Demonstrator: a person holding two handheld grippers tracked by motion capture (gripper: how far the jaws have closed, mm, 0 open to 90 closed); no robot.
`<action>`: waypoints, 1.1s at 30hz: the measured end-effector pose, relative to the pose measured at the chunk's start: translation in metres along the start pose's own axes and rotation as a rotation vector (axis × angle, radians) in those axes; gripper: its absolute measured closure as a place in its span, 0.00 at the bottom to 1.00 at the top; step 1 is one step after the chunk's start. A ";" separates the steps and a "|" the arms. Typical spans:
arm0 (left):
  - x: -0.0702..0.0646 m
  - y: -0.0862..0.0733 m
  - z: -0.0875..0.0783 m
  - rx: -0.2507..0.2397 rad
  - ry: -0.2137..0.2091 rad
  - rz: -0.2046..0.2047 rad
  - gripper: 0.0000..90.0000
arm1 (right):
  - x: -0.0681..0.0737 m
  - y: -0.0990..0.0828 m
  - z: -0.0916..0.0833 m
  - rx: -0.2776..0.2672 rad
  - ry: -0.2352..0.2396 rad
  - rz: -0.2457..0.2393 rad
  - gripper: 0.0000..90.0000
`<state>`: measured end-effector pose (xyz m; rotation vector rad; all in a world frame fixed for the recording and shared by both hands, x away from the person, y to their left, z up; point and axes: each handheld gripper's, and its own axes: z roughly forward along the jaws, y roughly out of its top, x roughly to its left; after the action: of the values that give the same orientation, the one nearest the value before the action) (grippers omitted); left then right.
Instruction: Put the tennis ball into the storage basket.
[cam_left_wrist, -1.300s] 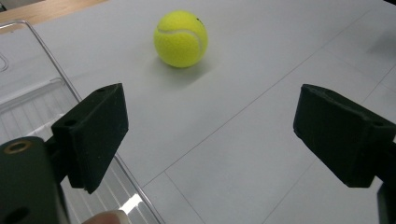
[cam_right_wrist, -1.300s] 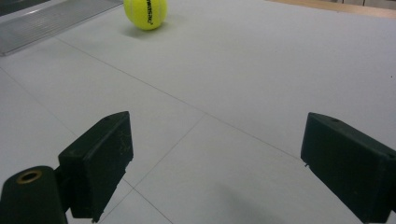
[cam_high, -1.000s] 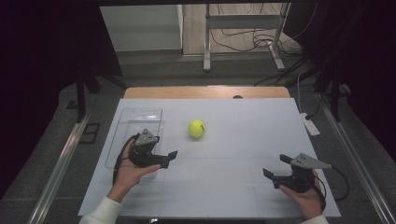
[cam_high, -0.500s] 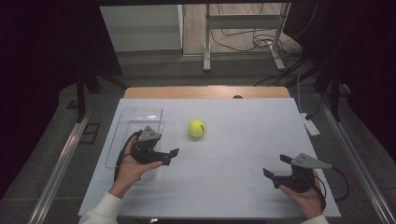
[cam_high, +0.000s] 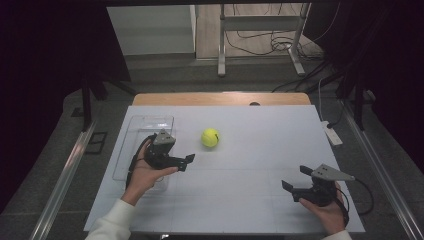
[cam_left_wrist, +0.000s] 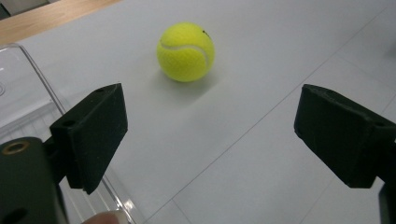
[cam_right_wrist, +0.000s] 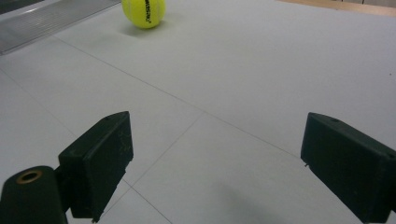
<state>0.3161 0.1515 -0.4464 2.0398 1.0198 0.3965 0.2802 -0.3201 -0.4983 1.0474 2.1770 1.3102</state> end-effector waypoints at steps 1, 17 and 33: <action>0.000 0.002 0.000 0.001 0.001 0.004 0.12 | 0.000 0.000 0.000 -0.001 0.000 0.000 0.11; 0.003 0.018 0.011 0.028 0.012 0.015 0.12 | 0.000 0.000 0.000 0.002 0.000 0.002 0.11; 0.008 0.040 0.026 0.053 0.028 0.018 0.12 | -0.001 -0.001 0.001 0.005 0.000 0.003 0.11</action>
<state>0.3569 0.1303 -0.4324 2.0976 1.0391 0.4120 0.2806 -0.3205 -0.4994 1.0528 2.1808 1.3064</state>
